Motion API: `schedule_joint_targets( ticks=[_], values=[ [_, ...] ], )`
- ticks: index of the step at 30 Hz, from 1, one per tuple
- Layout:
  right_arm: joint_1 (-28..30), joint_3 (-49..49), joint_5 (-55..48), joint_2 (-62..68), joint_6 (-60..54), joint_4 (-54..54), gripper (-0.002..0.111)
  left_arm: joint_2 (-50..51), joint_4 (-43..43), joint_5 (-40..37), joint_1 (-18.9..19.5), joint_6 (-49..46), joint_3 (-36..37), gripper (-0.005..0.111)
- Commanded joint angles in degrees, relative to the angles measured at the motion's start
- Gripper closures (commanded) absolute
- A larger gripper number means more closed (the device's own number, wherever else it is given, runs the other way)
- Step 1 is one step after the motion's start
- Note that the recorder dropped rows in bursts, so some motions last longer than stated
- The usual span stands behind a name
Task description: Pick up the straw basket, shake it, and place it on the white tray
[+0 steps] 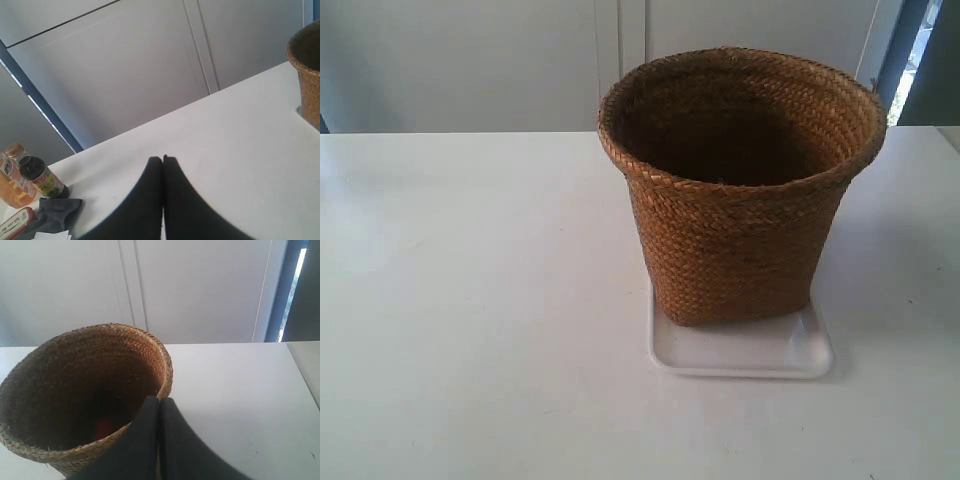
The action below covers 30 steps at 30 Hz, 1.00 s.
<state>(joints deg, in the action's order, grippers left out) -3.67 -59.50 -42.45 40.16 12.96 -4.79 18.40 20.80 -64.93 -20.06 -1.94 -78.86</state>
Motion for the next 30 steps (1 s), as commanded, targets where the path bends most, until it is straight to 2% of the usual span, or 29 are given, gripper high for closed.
schedule_joint_targets(
  ticks=[1,4,5,7,11,14,17,19,21,25,27,30],
  values=[
    [0.3,0.2,0.2,-0.3,0.3,0.1,0.108,-0.4,1.1,-5.0,0.1,0.4,4.1,0.106],
    [0.3,0.2,0.2,-0.3,0.3,0.1,0.108,-0.4,1.8,-5.0,0.1,-1.1,12.1,0.106],
    [0.3,0.2,0.2,-0.3,0.3,0.1,0.108,-0.4,1.9,-2.1,0.1,-1.7,14.8,0.106],
    [0.3,0.2,0.2,-0.3,0.3,0.1,0.108,-0.4,1.7,10.6,0.1,-0.2,21.6,0.106],
    [0.3,0.2,0.2,-0.3,-0.3,0.1,0.108,-0.2,1.3,42.5,0.1,0.7,35.5,0.106],
    [0.3,0.2,0.2,-0.3,-0.3,0.1,0.108,0.4,1.4,57.5,0.1,0.7,44.4,0.106],
    [0.3,0.2,0.2,-0.3,-0.3,0.1,0.108,0.4,-1.7,63.2,0.1,2.8,52.2,0.106],
    [0.3,0.2,0.1,-0.3,-0.3,0.1,0.108,0.4,-3.6,64.3,0.1,3.9,57.1,0.106],
    [0.3,0.2,0.1,-0.3,-0.3,0.1,0.108,0.4,-3.9,65.3,0.1,5.8,60.8,0.106],
    [0.3,0.2,0.1,-0.3,-0.3,0.1,0.108,0.4,-4.5,72.6,0.1,7.3,68.3,0.106],
    [0.3,0.2,0.1,-0.3,-0.3,0.1,0.108,0.4,-7.7,77.6,0.1,6.1,71.8,0.106],
    [0.3,0.2,0.2,-0.3,-0.3,0.1,0.108,0.4,-18.7,84.0,0.5,1.9,75.9,0.106]
  ],
)
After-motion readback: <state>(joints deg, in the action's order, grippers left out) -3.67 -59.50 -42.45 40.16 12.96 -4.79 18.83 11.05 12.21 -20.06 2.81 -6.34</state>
